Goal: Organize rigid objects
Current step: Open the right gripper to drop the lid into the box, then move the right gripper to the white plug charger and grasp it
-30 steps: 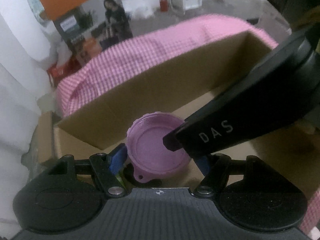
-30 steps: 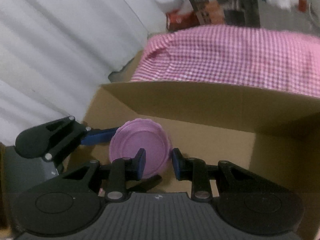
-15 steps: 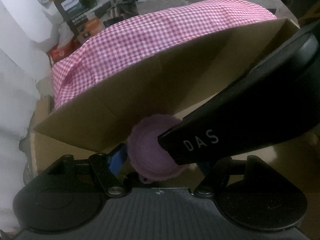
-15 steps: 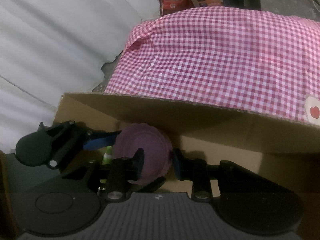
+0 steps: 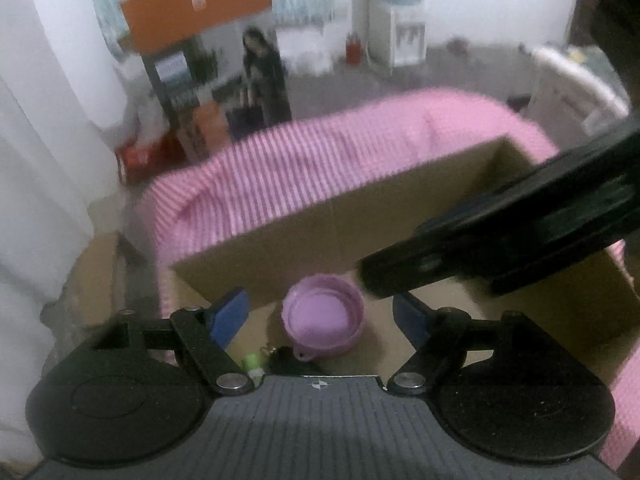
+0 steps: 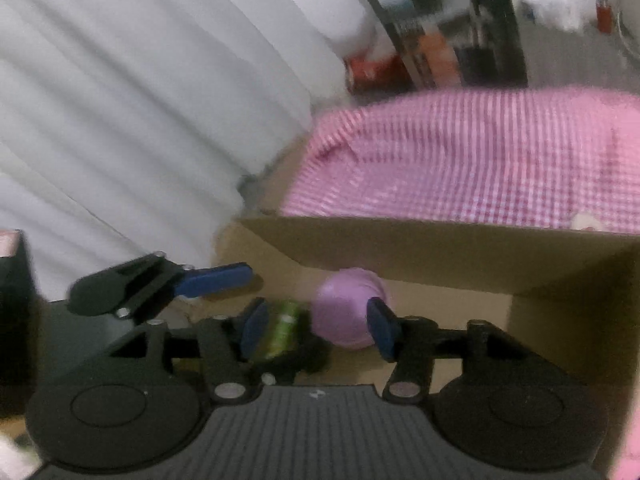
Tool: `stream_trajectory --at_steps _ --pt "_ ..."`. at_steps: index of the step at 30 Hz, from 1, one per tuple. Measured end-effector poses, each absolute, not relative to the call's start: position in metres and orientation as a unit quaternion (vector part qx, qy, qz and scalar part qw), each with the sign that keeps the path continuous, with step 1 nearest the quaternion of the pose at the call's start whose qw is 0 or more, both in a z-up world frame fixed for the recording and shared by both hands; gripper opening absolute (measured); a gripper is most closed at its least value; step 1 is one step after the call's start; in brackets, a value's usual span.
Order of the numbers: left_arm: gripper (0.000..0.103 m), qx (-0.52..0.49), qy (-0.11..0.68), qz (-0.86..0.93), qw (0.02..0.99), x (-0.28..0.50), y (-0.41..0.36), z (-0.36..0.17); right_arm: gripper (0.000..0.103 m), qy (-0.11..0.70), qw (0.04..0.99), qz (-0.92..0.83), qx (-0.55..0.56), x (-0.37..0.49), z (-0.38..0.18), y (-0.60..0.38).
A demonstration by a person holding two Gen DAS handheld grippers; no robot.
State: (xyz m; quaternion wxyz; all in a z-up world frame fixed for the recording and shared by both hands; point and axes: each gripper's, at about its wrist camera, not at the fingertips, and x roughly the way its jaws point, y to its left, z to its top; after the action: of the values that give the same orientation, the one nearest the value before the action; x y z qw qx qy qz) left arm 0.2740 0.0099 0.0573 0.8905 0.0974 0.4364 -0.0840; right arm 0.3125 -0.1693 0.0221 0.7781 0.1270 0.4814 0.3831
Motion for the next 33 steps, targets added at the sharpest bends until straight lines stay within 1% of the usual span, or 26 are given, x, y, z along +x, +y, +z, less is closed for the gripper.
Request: stream_trajectory --at_steps 3,6,7,8,9,10,11,12,17,21,26,30,33 --pt "0.083 0.085 0.4 -0.089 0.908 0.243 0.016 0.083 0.064 0.438 0.793 0.396 0.148 0.275 0.051 -0.201" --pt "0.088 0.061 0.365 -0.093 0.924 0.209 0.025 0.104 0.077 0.395 0.81 0.402 0.161 0.23 0.073 -0.237" --pt "0.092 0.056 0.358 -0.094 0.927 0.198 0.027 0.109 0.081 0.382 0.817 0.402 0.157 0.213 0.078 -0.247" --pt "0.099 0.052 0.352 -0.095 0.93 0.186 0.028 0.114 0.082 0.372 0.825 0.397 0.152 0.196 0.082 -0.256" --pt "0.103 0.047 0.345 -0.1 0.932 0.175 0.029 0.116 0.088 0.362 0.834 0.391 0.145 0.18 0.086 -0.264" --pt "0.103 0.041 0.336 -0.109 0.935 0.163 0.029 0.119 0.098 0.355 0.84 0.387 0.136 0.167 0.087 -0.271" --pt "0.103 0.034 0.331 -0.117 0.936 0.152 0.03 0.119 0.102 0.347 0.847 0.382 0.125 0.15 0.088 -0.273" --pt "0.103 0.023 0.33 -0.128 0.935 0.139 0.029 0.119 0.103 0.337 0.857 0.373 0.115 0.132 0.089 -0.276" --pt "0.103 -0.048 0.354 -0.169 0.919 0.097 0.029 0.094 0.103 0.316 0.885 0.337 0.049 0.068 0.08 -0.273" --pt "0.103 -0.07 0.353 -0.179 0.916 0.073 0.023 0.064 0.103 0.309 0.903 0.298 -0.013 0.035 0.068 -0.262" --pt "0.103 -0.043 0.321 -0.181 0.929 0.054 0.005 0.035 0.103 0.283 0.922 0.255 -0.072 0.013 0.051 -0.249" --pt "0.103 -0.006 0.332 -0.187 0.925 0.055 -0.02 0.013 0.103 0.264 0.932 0.238 -0.073 0.012 0.029 -0.248" --pt "0.103 0.018 0.337 -0.186 0.923 0.059 -0.036 -0.003 0.103 0.255 0.934 0.244 -0.046 0.013 0.018 -0.258"
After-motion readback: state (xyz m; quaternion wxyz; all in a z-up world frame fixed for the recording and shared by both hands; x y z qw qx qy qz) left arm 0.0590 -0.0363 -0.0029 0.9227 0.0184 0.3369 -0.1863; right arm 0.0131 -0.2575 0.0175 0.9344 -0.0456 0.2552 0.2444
